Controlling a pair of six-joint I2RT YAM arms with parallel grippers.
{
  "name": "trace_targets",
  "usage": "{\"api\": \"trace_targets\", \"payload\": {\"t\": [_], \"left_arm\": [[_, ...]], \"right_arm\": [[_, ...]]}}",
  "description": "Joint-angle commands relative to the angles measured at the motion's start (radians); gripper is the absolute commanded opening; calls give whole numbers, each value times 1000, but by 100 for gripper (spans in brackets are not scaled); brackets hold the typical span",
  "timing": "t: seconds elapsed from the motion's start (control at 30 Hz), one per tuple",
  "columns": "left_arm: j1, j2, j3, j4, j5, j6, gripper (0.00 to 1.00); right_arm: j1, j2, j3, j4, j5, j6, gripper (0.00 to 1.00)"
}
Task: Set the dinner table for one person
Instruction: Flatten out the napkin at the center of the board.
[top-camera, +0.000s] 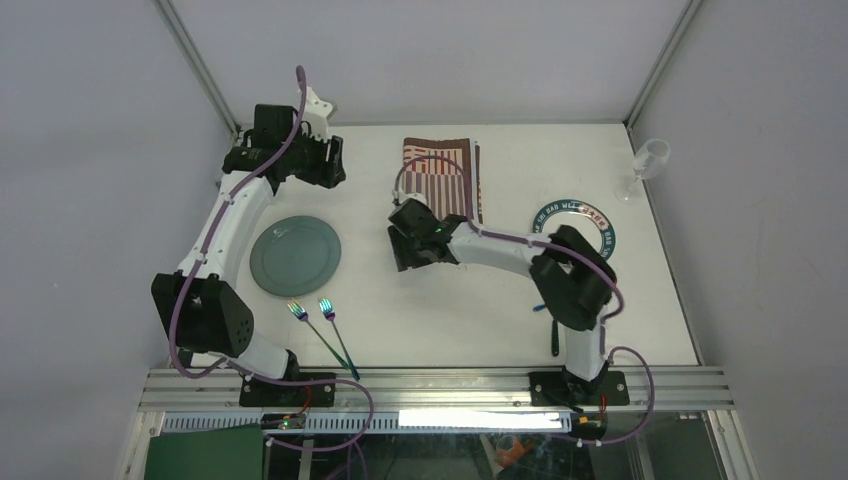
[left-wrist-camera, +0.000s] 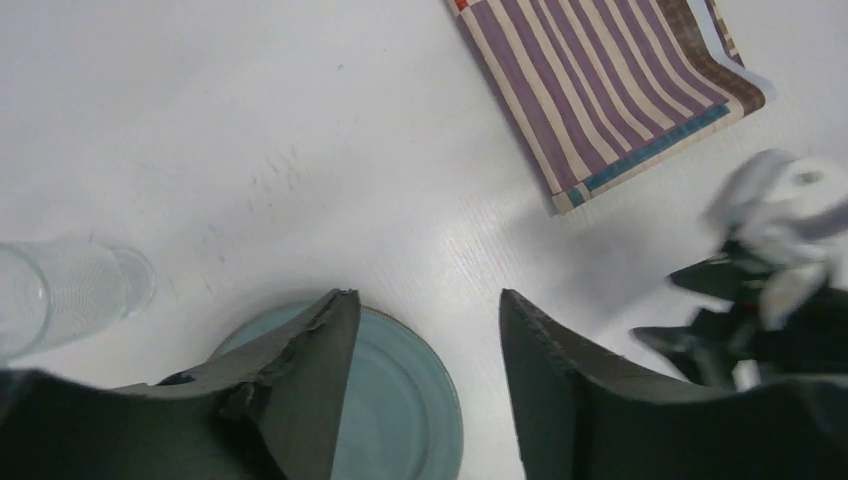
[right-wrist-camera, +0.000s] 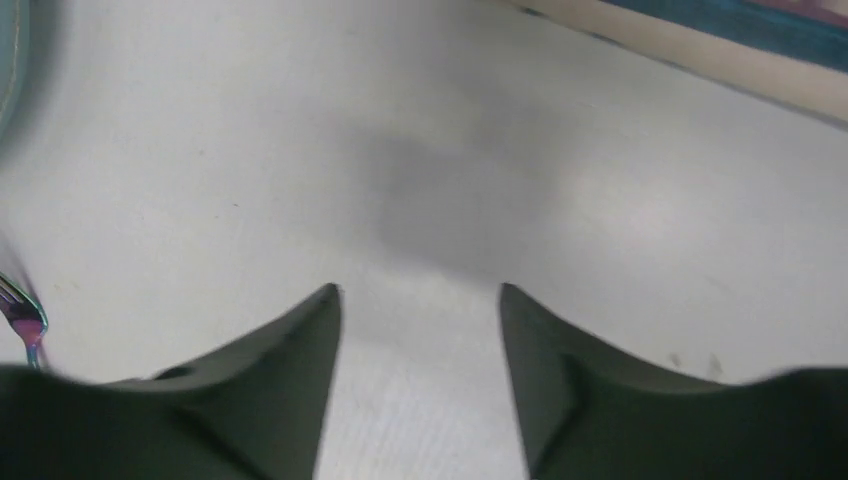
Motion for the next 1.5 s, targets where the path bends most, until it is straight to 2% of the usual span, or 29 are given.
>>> {"api": "trace_targets", "payload": {"t": [0.0, 0.03, 0.07, 0.2, 0.3, 0.4, 0.6, 0.97, 1.17, 1.47], "left_arm": [[-15, 76, 6, 51, 113, 111, 49], [-36, 100, 7, 50, 99, 126, 42], [-66, 121, 4, 54, 68, 142, 39], [-301, 215, -24, 99, -143, 241, 36], [-398, 294, -1, 149, -219, 247, 37], [-449, 398, 84, 177, -269, 248, 42], [-542, 484, 158, 217, -324, 274, 44], [-652, 638, 318, 214, -366, 308, 57], [-703, 698, 346, 215, -360, 302, 58], [-716, 740, 383, 215, -371, 298, 58]], "right_arm": [[-7, -325, -198, 29, 322, 83, 72], [-23, -385, -247, 27, 332, 97, 81], [-38, -445, -291, 24, 339, 113, 85], [-98, -648, -428, 27, 349, 116, 98], [-126, -738, -471, -12, 393, 112, 99], [-154, -768, -479, -74, 410, 135, 100], [-186, -820, -510, -86, 439, 158, 100], [-313, -957, -510, -129, 439, 141, 100], [-347, -1031, -507, -152, 422, 120, 100], [-368, -1040, -521, -155, 401, 118, 100]]}}
